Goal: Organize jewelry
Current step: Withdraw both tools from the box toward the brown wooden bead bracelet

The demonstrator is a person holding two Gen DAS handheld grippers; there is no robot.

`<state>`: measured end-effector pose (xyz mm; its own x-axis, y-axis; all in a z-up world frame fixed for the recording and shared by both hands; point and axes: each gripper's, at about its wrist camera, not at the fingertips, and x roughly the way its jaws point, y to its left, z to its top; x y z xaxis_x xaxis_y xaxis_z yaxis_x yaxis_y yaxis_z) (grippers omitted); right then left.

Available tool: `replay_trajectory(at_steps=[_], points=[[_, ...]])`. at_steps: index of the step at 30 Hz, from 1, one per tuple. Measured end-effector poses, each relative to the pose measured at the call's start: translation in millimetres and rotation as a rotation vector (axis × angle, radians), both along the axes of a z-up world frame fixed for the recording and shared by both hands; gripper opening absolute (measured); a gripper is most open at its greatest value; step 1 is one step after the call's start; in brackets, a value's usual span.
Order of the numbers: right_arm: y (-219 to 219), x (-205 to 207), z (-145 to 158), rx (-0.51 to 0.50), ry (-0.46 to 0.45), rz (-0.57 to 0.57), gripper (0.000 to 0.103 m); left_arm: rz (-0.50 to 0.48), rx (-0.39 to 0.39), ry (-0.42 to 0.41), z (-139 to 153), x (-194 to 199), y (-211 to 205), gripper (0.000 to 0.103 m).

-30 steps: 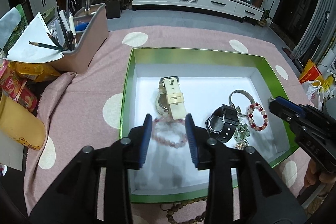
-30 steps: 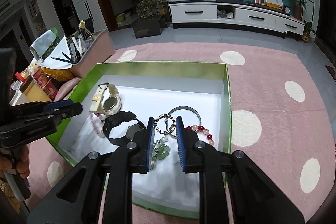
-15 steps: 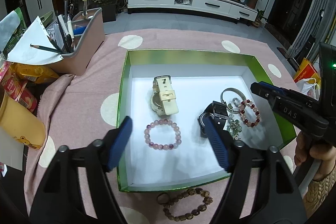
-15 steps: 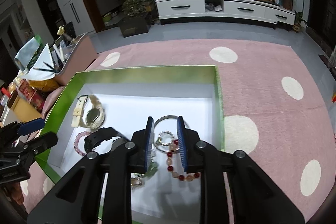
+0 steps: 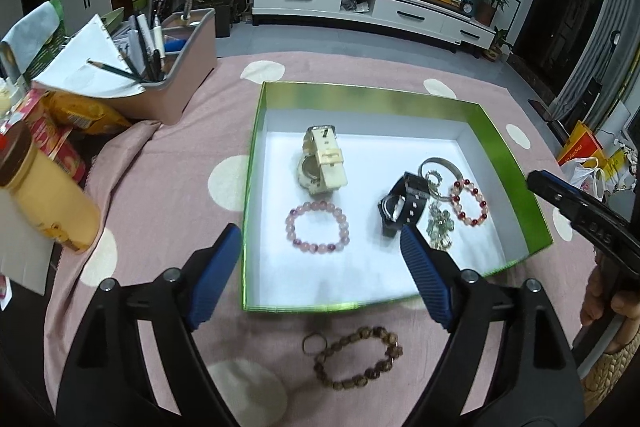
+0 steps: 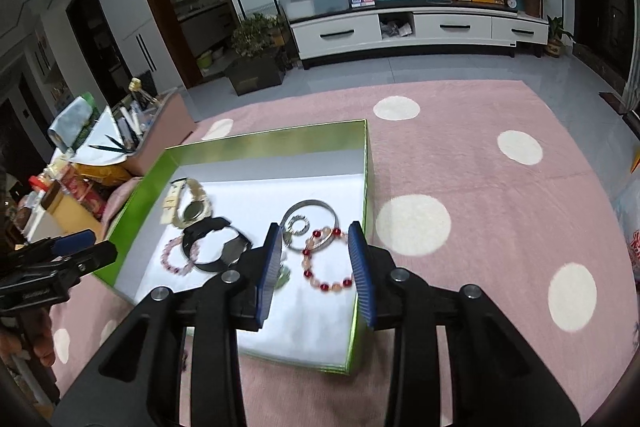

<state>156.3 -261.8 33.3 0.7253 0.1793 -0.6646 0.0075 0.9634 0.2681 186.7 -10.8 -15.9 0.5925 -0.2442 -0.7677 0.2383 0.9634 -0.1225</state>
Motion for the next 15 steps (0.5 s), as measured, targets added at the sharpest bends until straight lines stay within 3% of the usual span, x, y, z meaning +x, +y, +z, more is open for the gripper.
replay_trajectory(at_steps=[12, 15], points=[[12, -76, 19, -0.006, -0.046, 0.041, 0.040, 0.004, 0.038, -0.048, 15, -63, 5, 0.092], [20, -91, 24, -0.012, -0.054, 0.058, 0.048, 0.007, 0.049, -0.067, 20, -77, 6, 0.094]])
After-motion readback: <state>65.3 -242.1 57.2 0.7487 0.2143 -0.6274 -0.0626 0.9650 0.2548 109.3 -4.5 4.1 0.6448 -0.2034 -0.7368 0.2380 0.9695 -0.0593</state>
